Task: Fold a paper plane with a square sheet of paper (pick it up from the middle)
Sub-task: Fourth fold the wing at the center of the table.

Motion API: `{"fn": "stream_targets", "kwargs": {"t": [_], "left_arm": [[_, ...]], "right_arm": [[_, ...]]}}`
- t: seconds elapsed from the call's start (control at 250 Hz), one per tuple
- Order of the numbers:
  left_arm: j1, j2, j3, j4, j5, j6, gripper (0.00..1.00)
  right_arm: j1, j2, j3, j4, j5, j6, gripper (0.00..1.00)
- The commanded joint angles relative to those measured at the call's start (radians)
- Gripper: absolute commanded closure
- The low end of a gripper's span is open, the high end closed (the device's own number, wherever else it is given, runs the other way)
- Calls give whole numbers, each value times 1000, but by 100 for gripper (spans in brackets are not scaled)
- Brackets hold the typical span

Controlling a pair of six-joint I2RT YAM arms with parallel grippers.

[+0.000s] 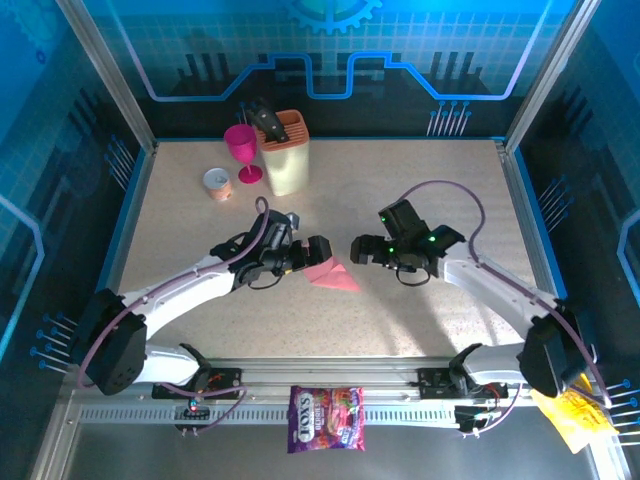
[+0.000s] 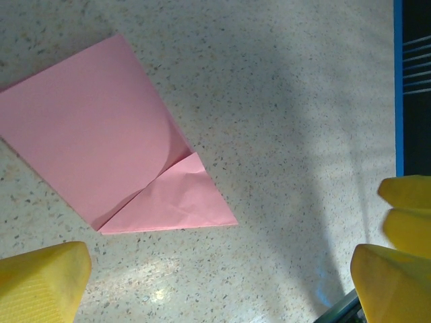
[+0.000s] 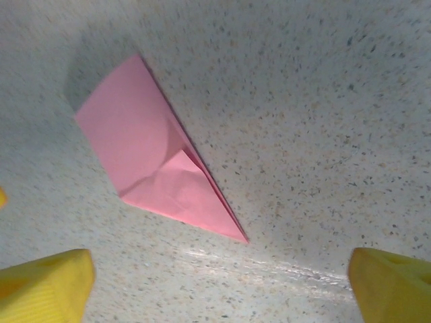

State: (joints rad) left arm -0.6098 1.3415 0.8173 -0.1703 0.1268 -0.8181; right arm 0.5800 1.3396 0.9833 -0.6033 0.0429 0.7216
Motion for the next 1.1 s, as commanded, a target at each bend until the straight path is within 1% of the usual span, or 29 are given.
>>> {"fn": "stream_targets", "kwargs": {"t": [0.0, 0.06, 0.196, 0.28, 0.364, 0.427, 0.551, 0.671, 0.779, 0.851, 0.979, 1.099], "left_arm": [[1, -1, -79, 36, -32, -136, 0], [1, -6, -116, 81, -46, -174, 0], [-13, -34, -171, 96, -136, -268, 0], [-33, -49, -195, 89, -187, -346, 0], [-52, -53, -209, 89, -211, -407, 0], [-57, -51, -211, 74, -207, -456, 0], [-70, -45, -215, 95, -207, -482, 0], [-71, 3, -177, 101, -155, -443, 0], [-71, 55, -144, 119, -102, -414, 4], [-71, 81, -138, 144, -87, -414, 7], [-71, 112, -130, 179, -81, -412, 18], [-71, 139, -122, 200, -79, -416, 34]], "right_arm": [[12, 67, 8, -4, -33, -64, 10], [12, 88, -24, 32, -43, -63, 14], [-1, 145, -66, 109, -124, -56, 23], [-2, 184, -70, 144, -159, -55, 37], [-3, 231, -68, 183, -205, -47, 57], [-3, 258, -67, 209, -231, -42, 69], [-2, 289, -74, 249, -251, -40, 82], [-4, 328, -60, 268, -271, -45, 85], [-7, 357, -51, 288, -285, -44, 87], [-11, 373, -51, 300, -287, -40, 88], [-25, 392, -60, 329, -300, -31, 91], [-41, 411, -75, 357, -320, -24, 91]]}}
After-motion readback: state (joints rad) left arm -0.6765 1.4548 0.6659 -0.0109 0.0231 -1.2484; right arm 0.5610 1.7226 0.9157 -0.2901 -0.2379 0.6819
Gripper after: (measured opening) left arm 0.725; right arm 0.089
